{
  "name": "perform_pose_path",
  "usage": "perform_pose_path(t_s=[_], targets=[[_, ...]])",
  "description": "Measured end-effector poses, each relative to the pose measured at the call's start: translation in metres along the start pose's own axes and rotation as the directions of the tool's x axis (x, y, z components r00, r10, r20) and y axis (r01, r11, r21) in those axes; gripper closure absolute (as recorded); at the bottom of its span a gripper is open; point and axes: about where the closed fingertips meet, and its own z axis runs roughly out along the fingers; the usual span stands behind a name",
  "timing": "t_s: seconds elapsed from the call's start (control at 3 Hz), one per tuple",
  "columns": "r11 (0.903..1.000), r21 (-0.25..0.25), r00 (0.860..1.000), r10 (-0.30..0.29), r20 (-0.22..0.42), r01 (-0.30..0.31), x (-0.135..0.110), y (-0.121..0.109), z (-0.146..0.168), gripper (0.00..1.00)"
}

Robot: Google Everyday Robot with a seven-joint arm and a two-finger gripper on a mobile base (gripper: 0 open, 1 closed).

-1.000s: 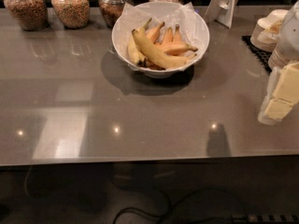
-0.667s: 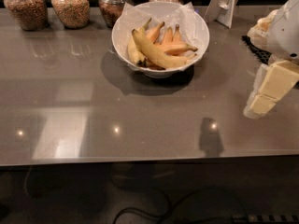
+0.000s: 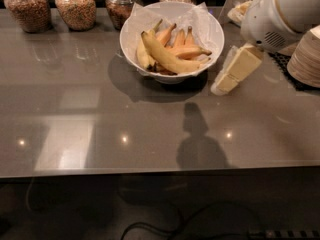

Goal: Pick banana from white bowl

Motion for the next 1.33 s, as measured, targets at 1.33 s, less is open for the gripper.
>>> perform_pose_path(t_s=[1.33], targets=[[0.9926, 0.120, 0.982, -0.001, 0.190, -0.022, -0.053, -0.028, 0.053, 0.00]])
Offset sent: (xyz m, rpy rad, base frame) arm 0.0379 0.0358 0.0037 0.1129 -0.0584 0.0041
